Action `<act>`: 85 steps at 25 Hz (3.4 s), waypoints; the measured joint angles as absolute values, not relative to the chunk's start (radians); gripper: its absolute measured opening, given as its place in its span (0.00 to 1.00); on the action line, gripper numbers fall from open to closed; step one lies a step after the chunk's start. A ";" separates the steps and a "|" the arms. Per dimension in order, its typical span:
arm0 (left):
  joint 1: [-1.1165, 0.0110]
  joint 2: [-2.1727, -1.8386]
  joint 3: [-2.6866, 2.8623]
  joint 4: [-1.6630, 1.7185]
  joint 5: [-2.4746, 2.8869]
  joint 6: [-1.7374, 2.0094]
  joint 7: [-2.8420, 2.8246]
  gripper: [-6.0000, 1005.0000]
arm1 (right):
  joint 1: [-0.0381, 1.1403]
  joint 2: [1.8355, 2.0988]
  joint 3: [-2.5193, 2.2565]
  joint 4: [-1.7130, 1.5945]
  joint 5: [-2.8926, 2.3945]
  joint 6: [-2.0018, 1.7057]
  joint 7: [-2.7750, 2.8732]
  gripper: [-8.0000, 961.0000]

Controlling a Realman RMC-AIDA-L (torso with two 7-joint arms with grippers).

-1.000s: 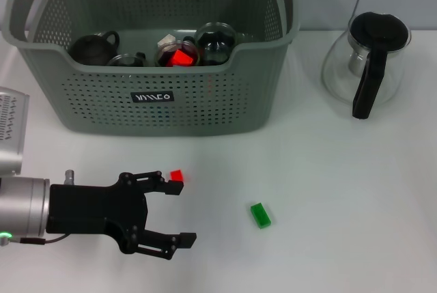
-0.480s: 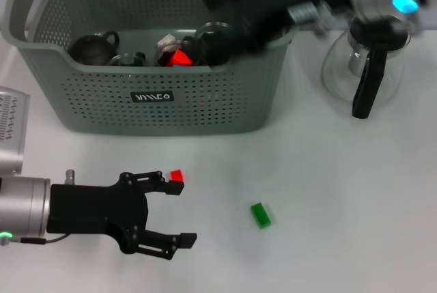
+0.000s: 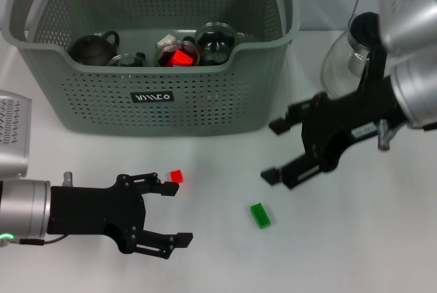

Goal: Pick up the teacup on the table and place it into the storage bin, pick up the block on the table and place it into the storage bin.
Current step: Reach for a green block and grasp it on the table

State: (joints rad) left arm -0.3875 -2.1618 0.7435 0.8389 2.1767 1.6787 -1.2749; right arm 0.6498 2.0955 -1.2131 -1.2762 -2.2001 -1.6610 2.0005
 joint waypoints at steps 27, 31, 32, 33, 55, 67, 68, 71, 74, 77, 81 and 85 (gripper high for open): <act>-0.399 -2.165 0.736 0.751 2.168 1.614 -1.278 0.93 | 0.882 2.109 -1.742 -0.976 -2.397 -1.356 2.063 0.96; -0.400 -2.166 0.736 0.747 2.168 1.605 -1.278 0.93 | 0.900 2.111 -1.788 -0.923 -2.393 -1.312 2.076 0.96; -0.400 -2.166 0.736 0.746 2.168 1.603 -1.278 0.93 | 0.902 2.111 -1.790 -0.916 -2.392 -1.307 2.077 0.96; -0.400 -2.166 0.736 0.745 2.169 1.602 -1.278 0.93 | 0.903 2.112 -1.791 -0.908 -2.392 -1.301 2.078 0.96; -0.405 -2.166 0.736 0.725 2.176 1.593 -1.278 0.93 | 0.908 2.112 -1.802 -0.839 -2.332 -1.264 2.083 0.83; -0.400 -2.166 0.742 0.722 2.177 1.586 -1.278 0.93 | 0.908 2.112 -1.802 -0.835 -2.328 -1.262 2.083 0.68; -0.399 -2.166 0.742 0.722 2.177 1.586 -1.278 0.93 | 0.908 2.112 -1.802 -0.834 -2.328 -1.261 2.083 0.68; -0.399 -2.166 0.741 0.722 2.177 1.590 -1.278 0.93 | 0.908 2.112 -1.803 -0.835 -2.328 -1.255 2.083 0.68; -0.398 -2.166 0.741 0.722 2.177 1.590 -1.278 0.93 | 0.908 2.112 -1.804 -0.840 -2.328 -1.253 2.083 0.68; -0.397 -2.166 0.742 0.722 2.177 1.590 -1.278 0.93 | 0.908 2.112 -1.804 -0.840 -2.328 -1.253 2.083 0.68; -0.396 -2.166 0.738 0.722 2.177 1.592 -1.278 0.93 | 0.910 2.112 -1.804 -0.836 -2.329 -1.253 2.083 0.68; -0.396 -2.166 0.737 0.723 2.177 1.593 -1.278 0.93 | 0.912 2.112 -1.804 -0.835 -2.329 -1.249 2.083 0.68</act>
